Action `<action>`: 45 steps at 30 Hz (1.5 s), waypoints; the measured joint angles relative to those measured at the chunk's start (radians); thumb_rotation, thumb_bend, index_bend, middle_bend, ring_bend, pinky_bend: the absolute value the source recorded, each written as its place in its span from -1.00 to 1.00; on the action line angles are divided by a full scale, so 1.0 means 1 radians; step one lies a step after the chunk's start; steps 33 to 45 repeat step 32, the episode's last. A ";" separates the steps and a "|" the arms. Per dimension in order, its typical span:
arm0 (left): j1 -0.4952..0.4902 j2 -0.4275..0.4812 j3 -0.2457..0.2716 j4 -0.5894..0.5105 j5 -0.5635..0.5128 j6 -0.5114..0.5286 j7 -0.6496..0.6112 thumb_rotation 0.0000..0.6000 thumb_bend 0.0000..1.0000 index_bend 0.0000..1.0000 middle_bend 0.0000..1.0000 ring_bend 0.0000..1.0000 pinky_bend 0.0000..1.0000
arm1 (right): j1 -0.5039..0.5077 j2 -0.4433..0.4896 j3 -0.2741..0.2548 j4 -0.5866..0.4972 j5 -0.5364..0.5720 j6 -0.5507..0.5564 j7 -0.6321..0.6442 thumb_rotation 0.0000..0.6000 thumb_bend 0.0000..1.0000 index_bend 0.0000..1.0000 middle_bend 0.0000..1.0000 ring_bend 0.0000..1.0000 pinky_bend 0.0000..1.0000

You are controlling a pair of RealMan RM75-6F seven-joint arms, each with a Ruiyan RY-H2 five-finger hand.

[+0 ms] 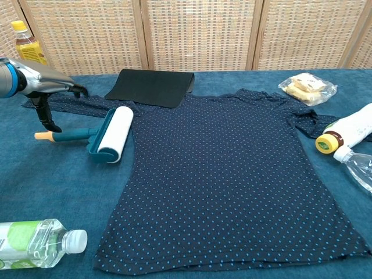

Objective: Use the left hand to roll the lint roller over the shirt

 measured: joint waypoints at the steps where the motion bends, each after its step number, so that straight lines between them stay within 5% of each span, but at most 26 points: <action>1: 0.005 -0.002 -0.003 0.003 0.009 0.000 -0.008 1.00 -0.61 -1.00 -1.00 -1.00 -1.00 | 0.000 0.000 0.000 0.000 0.000 0.000 -0.001 1.00 -0.83 -1.00 -1.00 -1.00 -1.00; 14: 0.128 -0.008 -0.055 -0.014 0.211 0.100 -0.214 1.00 -0.60 -1.00 -1.00 -1.00 -1.00 | 0.000 -0.001 0.002 0.005 0.000 0.005 -0.006 1.00 -0.83 -1.00 -1.00 -1.00 -1.00; 20: 0.293 0.009 -0.041 -0.077 0.514 0.354 -0.389 1.00 -0.60 -1.00 -1.00 -1.00 -1.00 | -0.002 -0.002 0.004 0.005 -0.002 0.016 -0.022 1.00 -0.83 -1.00 -1.00 -1.00 -1.00; 27: 0.578 0.019 0.040 -0.106 0.815 0.692 -0.518 1.00 -0.61 -1.00 -1.00 -1.00 -1.00 | -0.003 -0.004 0.002 0.000 -0.011 0.024 -0.047 1.00 -0.83 -1.00 -1.00 -1.00 -1.00; 32: 0.720 0.028 0.100 -0.108 0.898 0.783 -0.561 1.00 -0.61 -1.00 -1.00 -1.00 -1.00 | -0.003 -0.003 -0.004 -0.012 -0.031 0.035 -0.069 1.00 -0.83 -1.00 -1.00 -1.00 -1.00; 45: 0.720 0.028 0.100 -0.108 0.898 0.783 -0.561 1.00 -0.61 -1.00 -1.00 -1.00 -1.00 | -0.003 -0.003 -0.004 -0.012 -0.031 0.035 -0.069 1.00 -0.83 -1.00 -1.00 -1.00 -1.00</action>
